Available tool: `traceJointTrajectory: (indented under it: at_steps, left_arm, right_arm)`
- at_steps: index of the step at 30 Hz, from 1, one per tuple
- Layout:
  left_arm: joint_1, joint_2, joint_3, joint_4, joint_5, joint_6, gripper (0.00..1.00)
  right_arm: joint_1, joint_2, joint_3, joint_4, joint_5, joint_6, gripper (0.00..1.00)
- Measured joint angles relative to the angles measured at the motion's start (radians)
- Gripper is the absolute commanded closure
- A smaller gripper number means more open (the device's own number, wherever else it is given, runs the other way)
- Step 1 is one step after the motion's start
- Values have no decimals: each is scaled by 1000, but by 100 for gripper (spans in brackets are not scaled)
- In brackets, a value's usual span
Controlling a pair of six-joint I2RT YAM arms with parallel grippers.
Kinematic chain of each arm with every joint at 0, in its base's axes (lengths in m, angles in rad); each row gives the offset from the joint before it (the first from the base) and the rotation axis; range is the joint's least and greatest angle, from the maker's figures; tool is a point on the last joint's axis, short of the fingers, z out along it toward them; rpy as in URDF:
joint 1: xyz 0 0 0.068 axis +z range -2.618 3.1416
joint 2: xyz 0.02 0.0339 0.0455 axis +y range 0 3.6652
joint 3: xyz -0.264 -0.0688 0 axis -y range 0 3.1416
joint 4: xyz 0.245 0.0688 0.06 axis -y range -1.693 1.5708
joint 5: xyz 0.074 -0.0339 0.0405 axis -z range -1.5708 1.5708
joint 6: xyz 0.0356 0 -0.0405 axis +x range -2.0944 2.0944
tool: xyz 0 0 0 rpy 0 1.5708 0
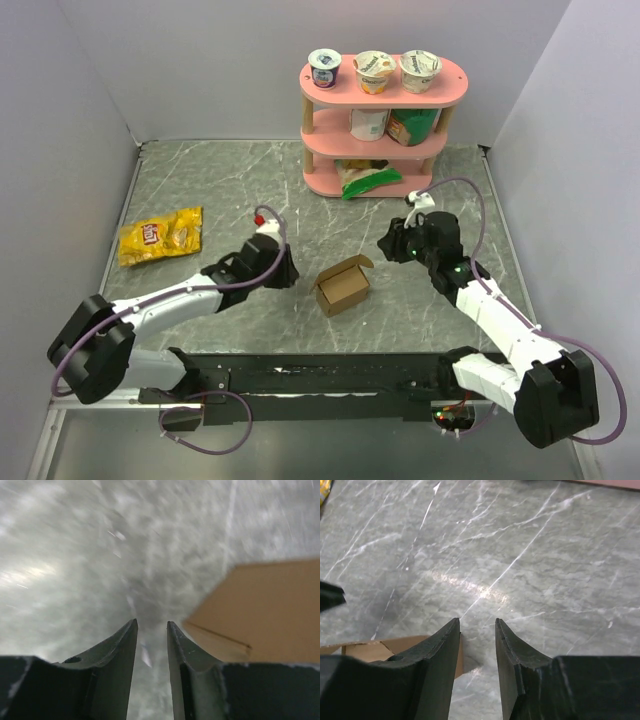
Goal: Fold the paper box
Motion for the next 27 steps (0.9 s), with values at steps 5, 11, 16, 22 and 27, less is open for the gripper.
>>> traceJointTrajectory:
  at_steps: [5, 11, 16, 22, 27]
  left_arm:
    - [-94, 22, 3, -23, -16, -62, 65]
    - [-144, 83, 55, -40, -27, -95, 65]
    - [-190, 112, 100, -53, -43, -118, 65]
    - [-200, 145, 141, -82, -69, -137, 66]
    - [-200, 164, 150, -92, -80, -139, 65]
  right_arm:
    - [72, 14, -23, 35, 26, 19, 58]
    - [172, 67, -26, 55, 60, 34, 59]
    - [220, 71, -26, 47, 115, 46, 59]
    - [296, 71, -26, 9, 191, 78, 60]
    - [367, 62, -26, -6, 244, 109, 60]
